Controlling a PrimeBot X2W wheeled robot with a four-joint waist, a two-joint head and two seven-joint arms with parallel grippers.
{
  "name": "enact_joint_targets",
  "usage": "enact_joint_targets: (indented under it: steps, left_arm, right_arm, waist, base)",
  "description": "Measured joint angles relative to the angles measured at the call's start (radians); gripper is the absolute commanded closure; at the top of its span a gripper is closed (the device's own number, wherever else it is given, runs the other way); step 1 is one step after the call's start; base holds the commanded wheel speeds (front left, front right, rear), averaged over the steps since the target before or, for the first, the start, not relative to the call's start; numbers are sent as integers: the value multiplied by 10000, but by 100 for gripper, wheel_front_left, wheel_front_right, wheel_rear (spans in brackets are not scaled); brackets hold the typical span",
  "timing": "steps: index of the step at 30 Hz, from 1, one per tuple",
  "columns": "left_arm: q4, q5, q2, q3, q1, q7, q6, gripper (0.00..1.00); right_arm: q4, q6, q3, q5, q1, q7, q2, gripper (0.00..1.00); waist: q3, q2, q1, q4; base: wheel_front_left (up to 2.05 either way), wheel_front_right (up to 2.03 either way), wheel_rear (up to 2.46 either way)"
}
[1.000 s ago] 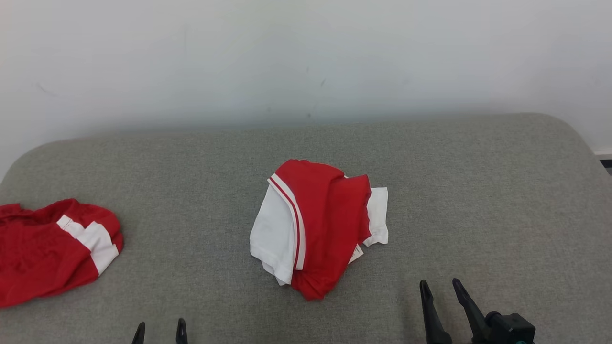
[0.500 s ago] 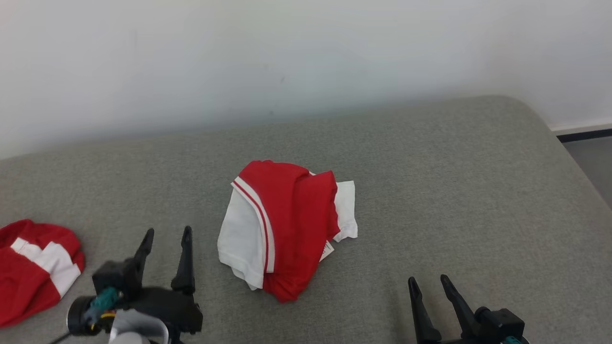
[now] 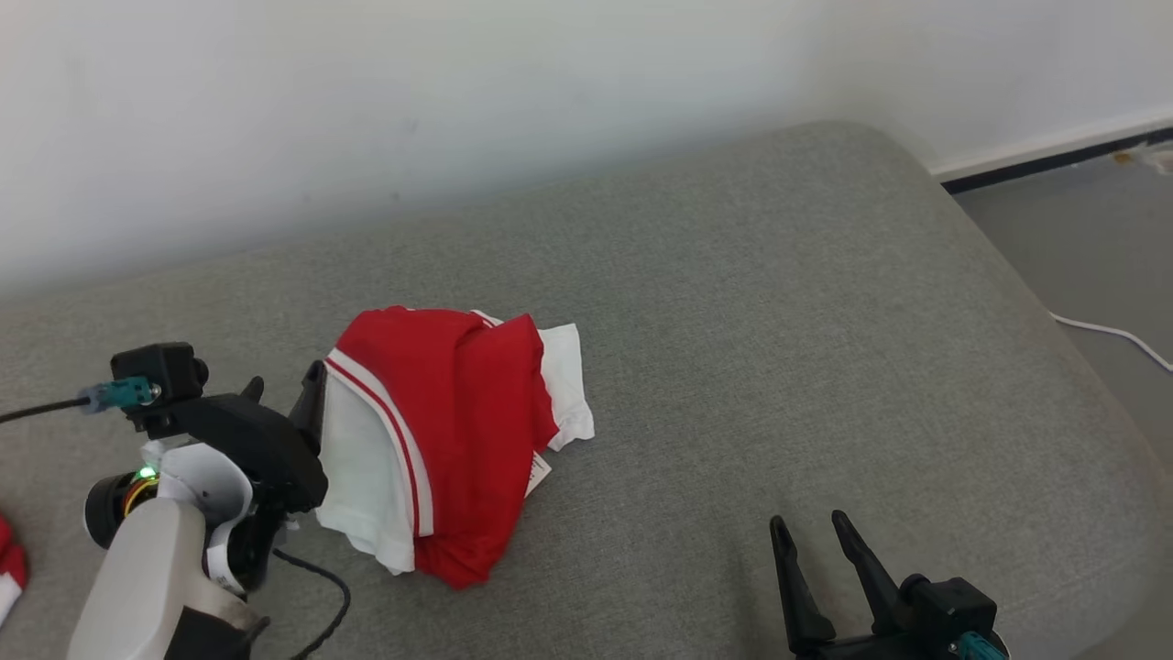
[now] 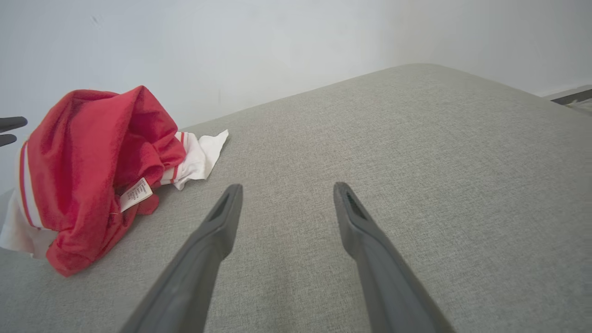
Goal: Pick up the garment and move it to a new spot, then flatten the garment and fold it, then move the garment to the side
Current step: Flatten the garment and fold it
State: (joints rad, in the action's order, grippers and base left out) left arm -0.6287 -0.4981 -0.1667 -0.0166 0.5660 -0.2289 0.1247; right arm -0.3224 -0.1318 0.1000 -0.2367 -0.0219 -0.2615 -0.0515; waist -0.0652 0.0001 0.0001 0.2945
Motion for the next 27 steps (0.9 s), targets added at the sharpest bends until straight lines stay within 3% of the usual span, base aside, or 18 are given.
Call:
enact_joint_targets:
  steps: [8,15,16,17,18,19,27]
  left_arm:
    - [-362,-961,-151,86,291,-1091,35,0]
    - [-42,-1858,35,-341,298,-1879,46,0]
    - [52,-1896,12,-447,296,-1881,46,17]
    - [169,-1900,-36,-594,287,-1877,44,44]
    - [282,-1896,-92,-734,282,-1812,46,89]
    - [397,-1875,-140,-872,283,-1693,44,100]
    - [1104,-1720,-276,-1889,647,-849,44,100]
  right_arm:
    - [84,0,2,-71,-39,-2,-4,0]
    - [121,0,36,-176,-144,0,-2,0]
    - [121,0,52,-186,-164,0,-2,0]
    - [121,0,67,-207,-190,0,-2,0]
    - [125,0,77,-228,-208,-2,0,0]
    - [127,0,75,-251,-219,-2,2,0]
    - [109,0,88,-290,-248,-2,2,0]
  waist:
    - [-456,1,0,541]
    - [-647,0,0,528]
    - [-660,0,0,506]
    - [-671,1,1,484]
    - [-679,1,0,463]
    - [-686,1,0,441]
    - [-672,0,-1,286]
  base:
    - [0,0,0]
    - [0,0,0]
    - [0,0,0]
    - [0,0,0]
    - [0,0,0]
    - [0,0,0]
    - [0,0,0]
